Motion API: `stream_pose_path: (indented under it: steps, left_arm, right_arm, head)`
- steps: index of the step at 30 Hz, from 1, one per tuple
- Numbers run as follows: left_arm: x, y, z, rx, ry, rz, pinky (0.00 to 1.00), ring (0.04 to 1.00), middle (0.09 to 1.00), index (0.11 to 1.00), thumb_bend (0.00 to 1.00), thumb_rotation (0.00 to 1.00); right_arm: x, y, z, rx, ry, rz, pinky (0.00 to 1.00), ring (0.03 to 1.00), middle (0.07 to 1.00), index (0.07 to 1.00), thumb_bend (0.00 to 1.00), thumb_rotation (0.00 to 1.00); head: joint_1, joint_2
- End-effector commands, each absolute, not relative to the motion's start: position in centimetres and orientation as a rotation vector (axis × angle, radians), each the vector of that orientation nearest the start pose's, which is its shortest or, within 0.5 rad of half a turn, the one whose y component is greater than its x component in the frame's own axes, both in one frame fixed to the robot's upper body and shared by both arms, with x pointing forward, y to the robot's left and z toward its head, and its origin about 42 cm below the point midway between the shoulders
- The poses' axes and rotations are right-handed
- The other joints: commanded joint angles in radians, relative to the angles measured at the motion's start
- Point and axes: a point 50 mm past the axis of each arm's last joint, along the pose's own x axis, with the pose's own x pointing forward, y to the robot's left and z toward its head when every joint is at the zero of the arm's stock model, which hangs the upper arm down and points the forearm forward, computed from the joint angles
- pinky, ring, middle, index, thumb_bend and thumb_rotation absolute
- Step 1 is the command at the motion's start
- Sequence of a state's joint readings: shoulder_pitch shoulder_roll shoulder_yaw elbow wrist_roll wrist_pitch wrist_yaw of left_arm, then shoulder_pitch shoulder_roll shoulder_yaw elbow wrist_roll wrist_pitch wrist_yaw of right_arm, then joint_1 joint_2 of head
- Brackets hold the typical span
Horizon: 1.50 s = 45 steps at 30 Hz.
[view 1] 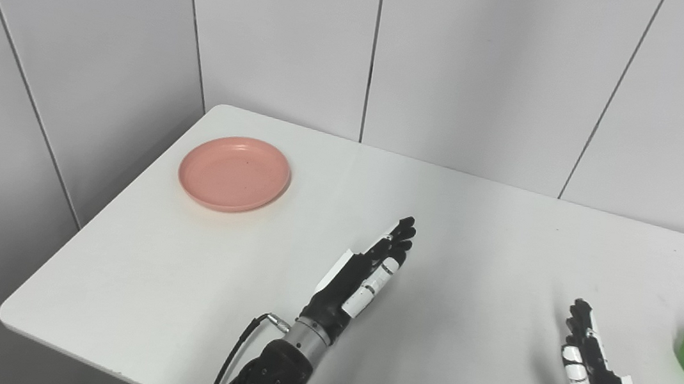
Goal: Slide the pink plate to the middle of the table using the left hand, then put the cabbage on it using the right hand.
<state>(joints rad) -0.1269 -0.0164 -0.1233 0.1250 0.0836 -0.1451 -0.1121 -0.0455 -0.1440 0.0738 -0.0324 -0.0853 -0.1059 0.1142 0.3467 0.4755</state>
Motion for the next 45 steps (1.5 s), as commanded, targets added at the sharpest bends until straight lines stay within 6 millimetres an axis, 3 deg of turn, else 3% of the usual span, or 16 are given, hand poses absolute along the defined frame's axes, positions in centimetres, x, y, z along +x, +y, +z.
stream_pose_path:
  steps: [1, 6, 9, 16, 26, 30, 36, 40, 45]
  left_arm:
    - [29.3, 15.3, 7.6, 0.037, -0.006, -0.281, 0.96, 0.975, 0.997, 0.984, 0.45, 1.0]
    - [29.6, 15.3, 9.6, 0.006, -0.021, -0.301, 0.99, 0.998, 1.0, 1.0, 0.5, 1.0]
    - [29.9, 15.4, 10.9, -0.015, -0.064, -0.305, 0.99, 1.0, 1.0, 1.0, 0.47, 1.0]
    - [31.1, 16.0, 17.2, -0.033, -0.196, -0.26, 0.96, 0.964, 0.979, 0.978, 0.4, 1.0]
    - [34.3, 18.3, 23.4, -0.073, -0.332, -0.22, 0.91, 0.921, 0.938, 0.927, 0.46, 1.0]
    - [35.2, 19.6, 25.6, -0.053, -0.36, -0.171, 0.94, 0.903, 0.91, 0.899, 0.5, 1.0]
    - [36.3, 21.7, 28.3, -0.041, -0.427, -0.104, 0.9, 0.882, 0.892, 0.883, 0.49, 1.0]
    - [37.3, 24.4, 30.4, -0.025, -0.46, -0.032, 0.89, 0.887, 0.894, 0.885, 0.47, 1.0]
    - [38.6, 27.6, 31.6, -0.014, -0.476, 0.027, 0.88, 0.888, 0.897, 0.889, 0.47, 1.0]
  right_arm:
    - [29.5, -22.7, 12.5, -0.227, -0.186, 0.204, 1.0, 1.0, 1.0, 1.0, 0.16, 1.0]
    - [29.4, -22.6, 12.6, -0.222, -0.185, 0.205, 1.0, 1.0, 1.0, 1.0, 0.14, 1.0]
    - [29.4, -22.6, 12.6, -0.225, -0.189, 0.204, 1.0, 1.0, 1.0, 1.0, 0.14, 1.0]
    - [29.4, -22.6, 12.7, -0.235, -0.194, 0.203, 1.0, 1.0, 1.0, 1.0, 0.14, 1.0]
    - [29.4, -22.7, 12.9, -0.239, -0.186, 0.206, 1.0, 1.0, 1.0, 1.0, 0.12, 1.0]
    - [29.3, -22.7, 13.0, -0.235, -0.184, 0.209, 1.0, 1.0, 1.0, 1.0, 0.12, 1.0]
    - [29.3, -22.7, 13.1, -0.233, -0.184, 0.21, 1.0, 1.0, 1.0, 1.0, 0.12, 1.0]
    - [29.3, -22.7, 13.1, -0.231, -0.187, 0.214, 1.0, 1.0, 1.0, 1.0, 0.12, 1.0]
    - [29.3, -22.8, 13.1, -0.234, -0.184, 0.213, 1.0, 1.0, 1.0, 1.0, 0.13, 1.0]
  head:
    - [0.002, 0.001]
    - [0.007, 0.001]
    - [0.008, 0.003]
    - [0.013, 0.006]
    - [0.024, 0.008]
    - [0.027, 0.011]
    - [0.03, 0.012]
    - [0.033, 0.015]
    - [0.035, 0.015]
